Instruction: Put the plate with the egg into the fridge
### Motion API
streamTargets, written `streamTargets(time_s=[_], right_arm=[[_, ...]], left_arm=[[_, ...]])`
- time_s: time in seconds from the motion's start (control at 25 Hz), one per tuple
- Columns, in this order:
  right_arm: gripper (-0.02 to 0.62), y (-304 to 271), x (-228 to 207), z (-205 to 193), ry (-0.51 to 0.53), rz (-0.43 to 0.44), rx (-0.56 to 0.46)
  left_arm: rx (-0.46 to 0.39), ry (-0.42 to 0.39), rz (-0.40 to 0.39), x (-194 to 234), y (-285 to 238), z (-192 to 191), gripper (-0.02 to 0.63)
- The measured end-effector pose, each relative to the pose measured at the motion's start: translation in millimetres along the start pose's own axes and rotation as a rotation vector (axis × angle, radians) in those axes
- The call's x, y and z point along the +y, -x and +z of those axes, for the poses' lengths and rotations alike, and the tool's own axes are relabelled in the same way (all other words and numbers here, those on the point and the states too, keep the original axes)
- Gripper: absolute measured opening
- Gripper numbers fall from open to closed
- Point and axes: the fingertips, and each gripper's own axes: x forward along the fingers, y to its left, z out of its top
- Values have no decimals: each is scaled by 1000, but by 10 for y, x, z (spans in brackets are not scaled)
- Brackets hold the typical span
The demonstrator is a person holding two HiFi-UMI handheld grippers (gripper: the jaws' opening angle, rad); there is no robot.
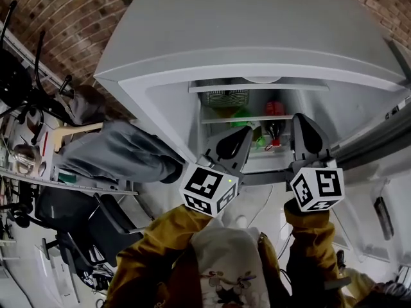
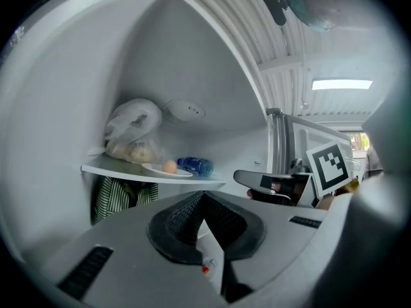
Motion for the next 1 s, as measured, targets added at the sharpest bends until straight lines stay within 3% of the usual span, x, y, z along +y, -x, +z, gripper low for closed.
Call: streamTargets(time_s=[1.0], right_arm=[[5,929,464,-561,50,-19,75]], left_arm=[[91,66,21,-421,643,-723,8]])
